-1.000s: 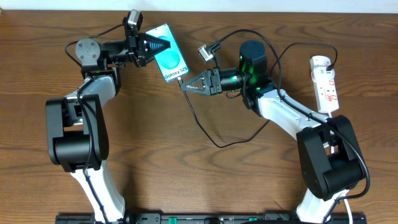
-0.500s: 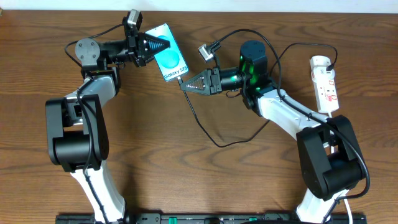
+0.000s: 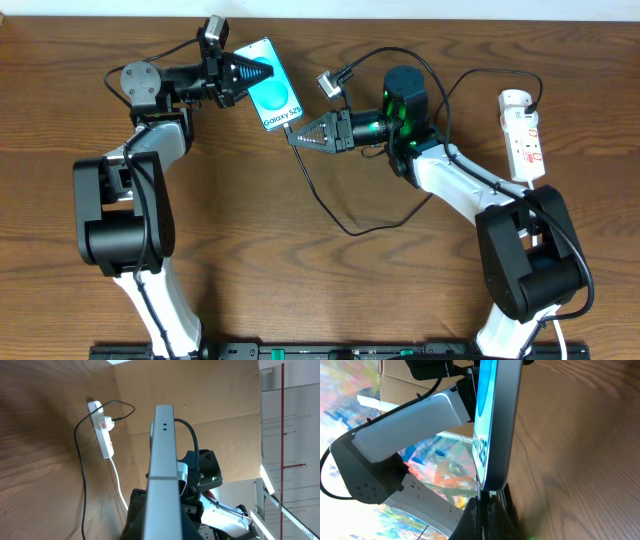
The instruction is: Plug charger to phone and switch on socket
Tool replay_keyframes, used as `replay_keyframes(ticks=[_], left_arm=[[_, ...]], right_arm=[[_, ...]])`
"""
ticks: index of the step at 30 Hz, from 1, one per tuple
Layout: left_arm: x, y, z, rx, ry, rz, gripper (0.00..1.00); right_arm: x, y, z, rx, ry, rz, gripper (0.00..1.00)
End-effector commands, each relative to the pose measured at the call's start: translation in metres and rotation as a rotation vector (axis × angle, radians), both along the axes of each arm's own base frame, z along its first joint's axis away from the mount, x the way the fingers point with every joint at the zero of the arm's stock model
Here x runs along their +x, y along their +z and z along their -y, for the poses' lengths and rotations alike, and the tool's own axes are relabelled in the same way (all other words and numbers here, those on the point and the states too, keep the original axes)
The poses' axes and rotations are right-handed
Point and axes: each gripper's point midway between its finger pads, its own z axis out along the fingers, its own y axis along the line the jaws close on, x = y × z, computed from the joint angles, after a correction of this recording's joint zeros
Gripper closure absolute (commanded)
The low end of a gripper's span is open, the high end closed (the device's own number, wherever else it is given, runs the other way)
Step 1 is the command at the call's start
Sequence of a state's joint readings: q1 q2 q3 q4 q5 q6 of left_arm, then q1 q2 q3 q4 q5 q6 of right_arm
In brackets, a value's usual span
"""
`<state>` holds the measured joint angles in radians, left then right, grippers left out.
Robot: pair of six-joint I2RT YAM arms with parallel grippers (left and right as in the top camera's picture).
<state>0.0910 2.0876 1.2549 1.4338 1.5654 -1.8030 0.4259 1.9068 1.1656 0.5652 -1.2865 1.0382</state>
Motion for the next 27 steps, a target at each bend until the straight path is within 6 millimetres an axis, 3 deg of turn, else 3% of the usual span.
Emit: replay_keyframes(ticks=[1,16,27], left_arm=[[-0.002,0.009,0.000,0.007,-0.004,0.044,0.93],[-0.004,0.012,0.001,0.012,-0.006,0.093,0.93],[-0.011,0.012,0.022,0.010,-0.054,0.094,0.93]], right_arm=[[0.001,0.002,-0.003,0.003,-0.009,0.019,0.99],[0.004,0.002,0.000,0.002,-0.024,0.019,0.99],[0.011,0.001,0.000,-0.002,-0.058,0.022,0.99]])
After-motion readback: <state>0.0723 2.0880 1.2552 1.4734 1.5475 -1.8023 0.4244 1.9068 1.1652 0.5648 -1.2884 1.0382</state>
